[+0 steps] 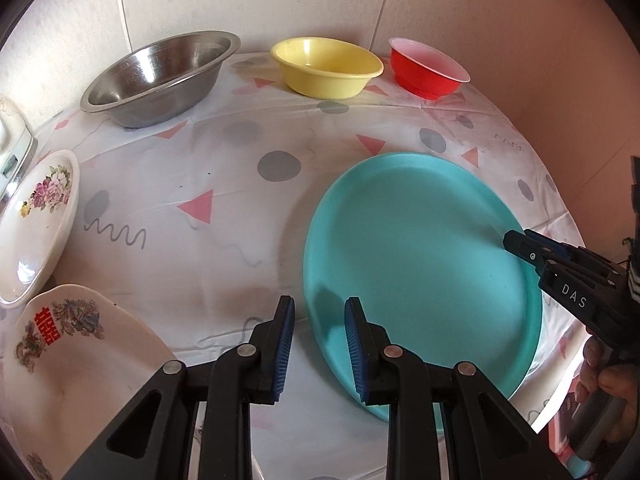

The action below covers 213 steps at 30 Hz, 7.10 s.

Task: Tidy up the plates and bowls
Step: 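Reach the left gripper to the rose-print plate and grasp its rim, then carry the rose-print plate with the left gripper over the turquoise plate, then lower the rose-print plate onto the turquoise plate and open the left gripper, then move the right gripper to the large red-character bowl and grasp its rim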

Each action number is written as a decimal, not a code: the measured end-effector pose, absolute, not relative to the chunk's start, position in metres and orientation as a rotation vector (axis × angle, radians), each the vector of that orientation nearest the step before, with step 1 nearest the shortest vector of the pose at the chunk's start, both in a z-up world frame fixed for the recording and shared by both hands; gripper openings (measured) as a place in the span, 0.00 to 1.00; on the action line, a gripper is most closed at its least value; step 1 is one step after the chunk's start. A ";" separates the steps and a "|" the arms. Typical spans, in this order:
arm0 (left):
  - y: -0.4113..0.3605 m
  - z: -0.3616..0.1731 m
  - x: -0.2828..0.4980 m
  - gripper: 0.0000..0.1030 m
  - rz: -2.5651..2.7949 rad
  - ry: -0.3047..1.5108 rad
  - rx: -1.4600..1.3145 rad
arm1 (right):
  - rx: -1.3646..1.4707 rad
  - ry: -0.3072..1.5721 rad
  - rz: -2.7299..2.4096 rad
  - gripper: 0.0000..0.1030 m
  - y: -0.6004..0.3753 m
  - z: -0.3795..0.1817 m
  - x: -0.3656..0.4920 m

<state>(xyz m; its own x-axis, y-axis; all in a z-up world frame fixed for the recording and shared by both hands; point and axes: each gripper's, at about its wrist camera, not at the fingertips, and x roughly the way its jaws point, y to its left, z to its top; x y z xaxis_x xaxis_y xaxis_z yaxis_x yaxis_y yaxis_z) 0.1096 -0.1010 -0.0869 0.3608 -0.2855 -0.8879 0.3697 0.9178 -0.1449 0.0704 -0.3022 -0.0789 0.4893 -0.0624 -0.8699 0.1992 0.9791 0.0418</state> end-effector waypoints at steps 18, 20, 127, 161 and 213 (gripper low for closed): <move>-0.045 -0.039 0.107 0.25 -0.366 0.976 -0.023 | 0.178 1.001 -0.067 0.33 -0.283 -0.052 0.085; -0.021 -0.031 0.112 0.27 -0.330 0.960 -0.062 | 0.227 1.004 0.060 0.33 -0.265 -0.045 0.096; -0.112 -0.083 0.092 0.16 -0.525 1.144 -0.028 | 0.349 1.105 0.073 0.15 -0.311 -0.070 0.060; -0.114 -0.082 0.084 0.18 -0.497 1.124 0.010 | 0.217 1.063 0.051 0.11 -0.302 -0.060 0.048; -0.056 -0.036 0.080 0.19 -0.398 0.989 -0.074 | 0.362 0.958 0.271 0.25 -0.267 -0.023 0.037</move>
<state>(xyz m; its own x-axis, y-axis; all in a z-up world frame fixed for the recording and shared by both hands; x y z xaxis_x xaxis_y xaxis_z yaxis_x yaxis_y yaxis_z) 0.0800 -0.0557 -0.0356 0.4838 -0.3594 -0.7980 0.2929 0.9257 -0.2394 0.0373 -0.2673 -0.0226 0.5492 0.3814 -0.7436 -0.0655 0.9067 0.4167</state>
